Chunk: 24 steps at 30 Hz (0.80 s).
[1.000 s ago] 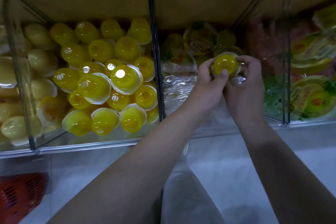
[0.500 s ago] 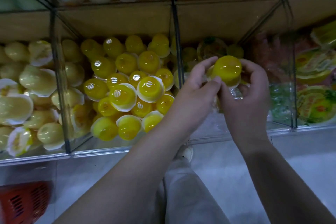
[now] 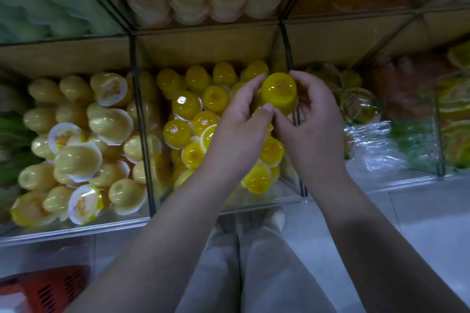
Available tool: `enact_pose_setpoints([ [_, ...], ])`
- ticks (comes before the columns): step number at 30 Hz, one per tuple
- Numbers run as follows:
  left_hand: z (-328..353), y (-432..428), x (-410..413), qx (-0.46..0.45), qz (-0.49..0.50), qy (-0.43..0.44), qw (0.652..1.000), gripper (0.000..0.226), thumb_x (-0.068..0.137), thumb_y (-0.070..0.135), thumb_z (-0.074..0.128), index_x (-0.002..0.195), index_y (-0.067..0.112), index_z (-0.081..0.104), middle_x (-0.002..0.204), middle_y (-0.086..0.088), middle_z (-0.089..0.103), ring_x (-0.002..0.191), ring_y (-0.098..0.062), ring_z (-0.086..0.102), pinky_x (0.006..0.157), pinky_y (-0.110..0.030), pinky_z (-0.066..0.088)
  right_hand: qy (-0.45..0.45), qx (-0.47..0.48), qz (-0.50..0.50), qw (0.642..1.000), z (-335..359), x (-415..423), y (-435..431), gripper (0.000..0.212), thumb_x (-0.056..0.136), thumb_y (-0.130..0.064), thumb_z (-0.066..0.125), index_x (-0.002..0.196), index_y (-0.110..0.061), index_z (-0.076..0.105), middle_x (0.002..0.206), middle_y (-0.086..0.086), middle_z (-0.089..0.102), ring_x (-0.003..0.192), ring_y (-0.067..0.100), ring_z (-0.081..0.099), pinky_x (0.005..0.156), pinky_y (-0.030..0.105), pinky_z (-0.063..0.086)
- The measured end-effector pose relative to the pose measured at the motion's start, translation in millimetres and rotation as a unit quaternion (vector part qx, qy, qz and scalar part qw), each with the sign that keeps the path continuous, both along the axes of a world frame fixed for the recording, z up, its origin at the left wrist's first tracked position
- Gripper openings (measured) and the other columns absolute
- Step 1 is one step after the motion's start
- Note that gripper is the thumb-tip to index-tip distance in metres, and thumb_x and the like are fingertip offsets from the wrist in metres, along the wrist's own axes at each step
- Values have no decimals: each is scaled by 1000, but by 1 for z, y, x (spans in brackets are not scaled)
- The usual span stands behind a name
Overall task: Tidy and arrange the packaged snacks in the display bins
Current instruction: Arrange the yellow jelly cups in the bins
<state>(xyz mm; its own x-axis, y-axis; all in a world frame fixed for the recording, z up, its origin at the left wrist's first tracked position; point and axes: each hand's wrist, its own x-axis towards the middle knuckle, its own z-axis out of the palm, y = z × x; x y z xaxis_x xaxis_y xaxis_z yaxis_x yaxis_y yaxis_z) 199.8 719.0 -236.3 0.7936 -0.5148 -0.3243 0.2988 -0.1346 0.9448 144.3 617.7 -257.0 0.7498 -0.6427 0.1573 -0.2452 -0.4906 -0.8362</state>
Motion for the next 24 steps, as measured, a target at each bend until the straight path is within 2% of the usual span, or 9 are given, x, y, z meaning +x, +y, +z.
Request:
enact_pose_setpoints([
  [2, -4, 12, 9, 34, -1, -26, 999, 45, 98, 15, 51, 141, 27, 46, 141, 9, 50, 130, -5, 46, 112, -35, 39, 23, 38, 14, 999, -5, 11, 12, 52, 77, -31, 69, 126, -21, 54, 119, -7, 56, 113, 14, 57, 95, 39, 51],
  [3, -8, 17, 13, 50, -2, -36, 998, 45, 99, 15, 51, 141, 29, 45, 141, 10, 50, 130, -5, 45, 112, -35, 38, 36, 43, 22, 998, -9, 17, 17, 51, 78, -32, 69, 126, -22, 53, 121, -5, 57, 113, 15, 57, 94, 41, 51],
  [6, -20, 30, 26, 91, 6, -54, 994, 47, 98, 15, 51, 143, 27, 43, 141, 7, 50, 130, -8, 46, 112, -36, 38, 79, 18, 41, 996, -16, 31, 29, 49, 81, -25, 72, 126, -19, 54, 123, -1, 58, 112, 15, 57, 92, 33, 50],
  [9, -29, 37, 36, 117, 3, -54, 992, 48, 96, 18, 51, 144, 22, 44, 141, 5, 51, 130, -10, 46, 112, -37, 38, 121, 0, 54, 991, -20, 44, 40, 47, 83, -24, 71, 126, -17, 54, 125, 1, 58, 113, 17, 55, 85, 21, 41],
  [12, -34, 42, 42, 132, -17, -49, 990, 52, 92, 27, 49, 144, 23, 44, 139, 7, 53, 129, -9, 47, 111, -38, 38, 162, -12, 60, 985, -24, 52, 46, 49, 85, -23, 70, 130, -17, 52, 130, 1, 56, 120, 20, 52, 88, 27, 40],
  [16, -39, 47, 46, 133, -28, -22, 991, 47, 100, 20, 47, 146, 24, 41, 142, 11, 49, 130, -5, 44, 112, -31, 36, 208, -70, 84, 972, -27, 53, 47, 45, 89, -28, 65, 130, -18, 51, 131, 0, 57, 120, 28, 51, 93, 37, 42],
  [20, -34, 48, 46, 112, -21, -13, 993, 48, 101, 19, 46, 149, 23, 36, 148, 12, 42, 134, -1, 37, 111, -23, 31, 176, -55, 95, 978, -31, 51, 46, 42, 92, -31, 61, 130, -15, 53, 130, 2, 59, 120, 29, 53, 94, 40, 46],
  [22, -30, 48, 43, 95, -18, -10, 995, 47, 102, 22, 45, 148, 25, 37, 149, 14, 41, 133, 4, 35, 111, -20, 30, 134, -28, 90, 986, -31, 49, 46, 41, 94, -33, 55, 129, -13, 55, 128, 1, 61, 119, 22, 55, 94, 33, 46],
  [24, -26, 49, 41, 78, -12, -10, 997, 46, 103, 22, 43, 148, 27, 37, 150, 15, 39, 135, 3, 34, 114, -23, 29, 95, 15, 75, 993, -29, 46, 47, 43, 95, -36, 49, 130, -12, 56, 128, -1, 61, 118, 14, 55, 92, 22, 43],
])
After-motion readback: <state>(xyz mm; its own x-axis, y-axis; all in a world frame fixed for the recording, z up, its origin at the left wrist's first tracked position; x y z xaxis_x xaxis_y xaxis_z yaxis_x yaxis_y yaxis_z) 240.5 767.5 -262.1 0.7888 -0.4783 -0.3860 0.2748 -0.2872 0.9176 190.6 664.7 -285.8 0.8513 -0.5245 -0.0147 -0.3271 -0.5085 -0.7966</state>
